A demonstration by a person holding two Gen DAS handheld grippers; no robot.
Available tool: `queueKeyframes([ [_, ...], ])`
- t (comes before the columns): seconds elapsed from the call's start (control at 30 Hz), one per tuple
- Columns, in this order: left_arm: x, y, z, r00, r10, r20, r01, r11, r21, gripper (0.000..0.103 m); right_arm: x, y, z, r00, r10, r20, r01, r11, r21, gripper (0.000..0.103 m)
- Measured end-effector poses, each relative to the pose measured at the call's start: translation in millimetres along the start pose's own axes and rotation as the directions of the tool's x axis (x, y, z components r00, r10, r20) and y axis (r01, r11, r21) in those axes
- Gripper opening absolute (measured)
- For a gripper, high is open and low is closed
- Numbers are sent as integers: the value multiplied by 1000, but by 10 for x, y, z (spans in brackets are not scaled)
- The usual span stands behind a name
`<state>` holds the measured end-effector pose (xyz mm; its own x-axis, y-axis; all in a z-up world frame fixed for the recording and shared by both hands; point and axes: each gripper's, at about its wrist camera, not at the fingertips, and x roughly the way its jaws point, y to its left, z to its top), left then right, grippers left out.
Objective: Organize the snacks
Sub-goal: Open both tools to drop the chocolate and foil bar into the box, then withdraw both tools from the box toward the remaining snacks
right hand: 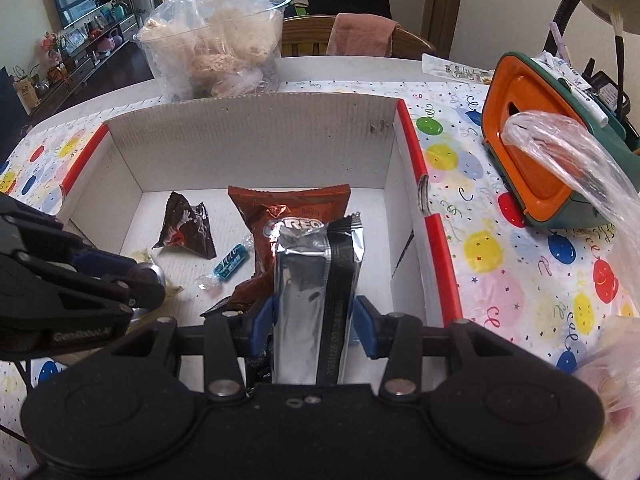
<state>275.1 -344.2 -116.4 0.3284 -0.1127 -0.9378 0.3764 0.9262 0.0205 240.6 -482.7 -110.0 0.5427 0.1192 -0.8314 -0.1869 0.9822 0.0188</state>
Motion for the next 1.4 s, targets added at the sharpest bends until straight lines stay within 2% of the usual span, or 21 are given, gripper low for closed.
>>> queueKeyframes([
  [0.1,1,-1,-7,1000,-2,-4,2,1000,-6,25,-30,-34,-3,1000,21,-8,-20,1000,14,55],
  [0.3,-25,57,-42,1000,-18,-8,17,999,-48,26,-113,-46,-18,999,34,1,-34,999,13,63],
  [0.43,-95,83,-78,1000,-30,8,30,997,-70,36,-176,-36,-16,999,51,9,-51,999,17,64],
  [0.5,-155,86,-104,999,-30,28,32,997,-75,47,-224,-25,-17,998,62,19,-63,998,16,69],
  [0.63,-302,65,-147,997,-30,68,35,997,-74,48,-312,8,-9,996,82,39,-83,997,11,71],
  [0.7,-386,62,-172,996,-23,91,30,997,-77,49,-357,27,-2,994,94,47,-94,996,8,76],
  [0.8,-520,87,-215,992,-11,126,22,996,-92,51,-430,61,1,992,109,66,-110,994,4,78],
  [0.9,-649,152,-265,987,-15,160,34,992,-120,57,-508,91,14,988,129,84,-129,992,1,80],
  [1.17,-1003,352,-462,970,21,241,18,987,-161,59,-774,310,52,973,192,132,-190,981,-27,86],
  [1.27,-1124,464,-565,963,34,267,15,984,-180,67,-860,423,66,965,218,148,-215,976,-36,88],
  [1.4,-1264,641,-707,955,43,294,17,980,-201,67,-956,619,73,959,229,170,-222,973,-61,92],
])
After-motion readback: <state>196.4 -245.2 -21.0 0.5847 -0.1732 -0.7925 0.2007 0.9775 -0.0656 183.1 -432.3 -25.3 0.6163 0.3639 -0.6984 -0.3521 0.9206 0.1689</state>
